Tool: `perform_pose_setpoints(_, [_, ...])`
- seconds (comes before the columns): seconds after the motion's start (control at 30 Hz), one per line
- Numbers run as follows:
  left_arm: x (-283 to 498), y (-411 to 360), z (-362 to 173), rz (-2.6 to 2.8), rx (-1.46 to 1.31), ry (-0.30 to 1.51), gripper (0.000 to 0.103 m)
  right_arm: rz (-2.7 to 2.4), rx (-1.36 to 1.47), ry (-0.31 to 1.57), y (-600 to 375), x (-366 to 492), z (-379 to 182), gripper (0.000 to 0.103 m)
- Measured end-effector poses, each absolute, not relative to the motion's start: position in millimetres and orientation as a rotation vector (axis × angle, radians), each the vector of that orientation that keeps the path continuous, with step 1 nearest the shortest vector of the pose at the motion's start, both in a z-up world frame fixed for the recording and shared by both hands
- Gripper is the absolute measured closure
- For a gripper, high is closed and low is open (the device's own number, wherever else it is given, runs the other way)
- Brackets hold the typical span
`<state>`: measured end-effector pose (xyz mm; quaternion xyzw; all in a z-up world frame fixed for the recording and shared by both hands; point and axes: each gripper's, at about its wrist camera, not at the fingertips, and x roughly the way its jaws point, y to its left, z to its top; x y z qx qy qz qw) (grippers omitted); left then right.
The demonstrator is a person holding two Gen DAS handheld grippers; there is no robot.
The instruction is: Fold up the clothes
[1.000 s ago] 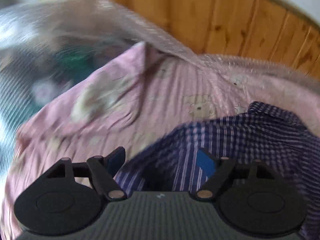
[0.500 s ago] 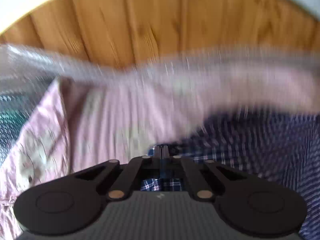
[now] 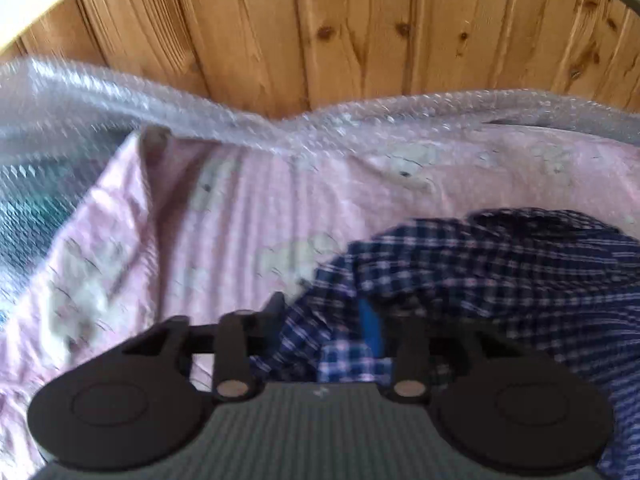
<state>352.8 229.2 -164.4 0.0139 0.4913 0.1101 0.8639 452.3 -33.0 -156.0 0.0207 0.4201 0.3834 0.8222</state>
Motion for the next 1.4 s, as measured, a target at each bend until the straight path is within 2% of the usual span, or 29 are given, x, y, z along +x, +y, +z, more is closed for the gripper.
perform_pose_setpoints(0.07, [364,221,-157,0.201,0.042,0.994,0.048,0.861,-0.015,0.907,-16,450,-168,0.019])
perform_pose_setpoints(0.13, [379,207,-159,0.154,0.083,0.997,0.025,0.908,-0.058,0.938,2,452,-179,0.023])
perform_pose_setpoints(0.17, [387,200,-162,0.13,0.111,1.009,0.023,0.932,-0.073,0.956,9,453,-184,0.029])
perform_pose_setpoints(0.2, [395,191,-168,0.108,0.144,1.031,0.024,0.956,-0.088,0.975,17,454,-189,0.048])
perform_pose_setpoints(0.23, [401,184,-179,0.096,0.186,1.078,0.034,0.978,-0.103,0.991,24,455,-194,0.07])
perform_pose_setpoints(0.27, [404,178,-189,0.082,0.211,1.118,0.051,0.989,-0.114,0.986,27,452,-193,0.09])
perform_pose_setpoints(0.3, [402,174,-190,0.063,0.208,1.113,0.088,1.001,-0.131,0.99,30,447,-192,0.103])
perform_pose_setpoints(0.33, [398,169,-182,0.062,0.205,1.077,0.099,1.01,-0.151,0.988,32,443,-189,0.103])
perform_pose_setpoints(0.53, [383,169,-106,0.074,0.021,0.728,0.099,0.834,-0.44,0.619,22,417,-114,0.103])
perform_pose_setpoints(0.57, [393,172,-107,0.082,0.009,0.746,0.098,0.786,-0.508,0.559,24,417,-105,0.103])
perform_pose_setpoints(0.63, [411,175,-129,0.142,0.09,0.849,0.087,0.723,-0.545,0.572,29,436,-111,0.103])
perform_pose_setpoints(0.7, [412,179,-154,0.25,0.17,0.968,0.085,0.692,-0.5,0.715,29,457,-139,0.103])
perform_pose_setpoints(0.73, [403,180,-154,0.27,0.17,0.983,0.085,0.674,-0.478,0.781,29,466,-151,0.099])
perform_pose_setpoints(0.77, [390,180,-150,0.279,0.167,0.983,0.085,0.631,-0.466,0.793,21,460,-155,0.088])
perform_pose_setpoints(0.8, [368,176,-139,0.254,0.149,0.951,0.078,0.593,-0.435,0.763,10,445,-149,0.07])
perform_pose_setpoints(0.83, [343,172,-127,0.203,0.116,0.918,0.059,0.58,-0.356,0.738,-9,422,-134,0.055])
perform_pose_setpoints(0.87, [320,165,-117,0.145,0.082,0.892,0.049,0.566,-0.279,0.712,-27,399,-119,0.051])
perform_pose_setpoints(0.9, [300,155,-113,0.073,0.057,0.888,0.034,0.557,-0.199,0.69,-46,375,-105,0.049])
perform_pose_setpoints(0.93, [283,143,-114,0.006,0.053,0.906,0.028,0.603,-0.1,0.714,-59,344,-97,0.048])
perform_pose_setpoints(1.0, [249,121,-120,-0.118,0.04,0.944,0.028,0.709,0.073,0.785,-75,286,-88,0.045])
perform_pose_setpoints(1.1, [222,103,-144,-0.175,-0.008,1.012,0.029,0.891,0.219,0.949,-53,192,-107,0.021])
perform_pose_setpoints(1.17, [210,104,-153,-0.166,-0.038,1.042,0.032,0.927,0.128,1.011,-18,138,-129,0.026])
perform_pose_setpoints(1.2, [202,109,-153,-0.157,-0.057,1.043,0.038,0.905,0.053,1.036,-4,116,-139,0.045])
perform_pose_setpoints(1.23, [189,119,-144,-0.144,-0.082,1.021,0.038,0.881,0.008,1.056,9,101,-145,0.087])
perform_pose_setpoints(1.27, [176,128,-135,-0.131,-0.107,0.998,0.038,0.855,-0.036,1.071,21,86,-149,0.097])
perform_pose_setpoints(1.4, [118,178,-97,-0.06,-0.179,0.907,0.035,0.721,-0.226,0.882,51,38,-107,0.099])
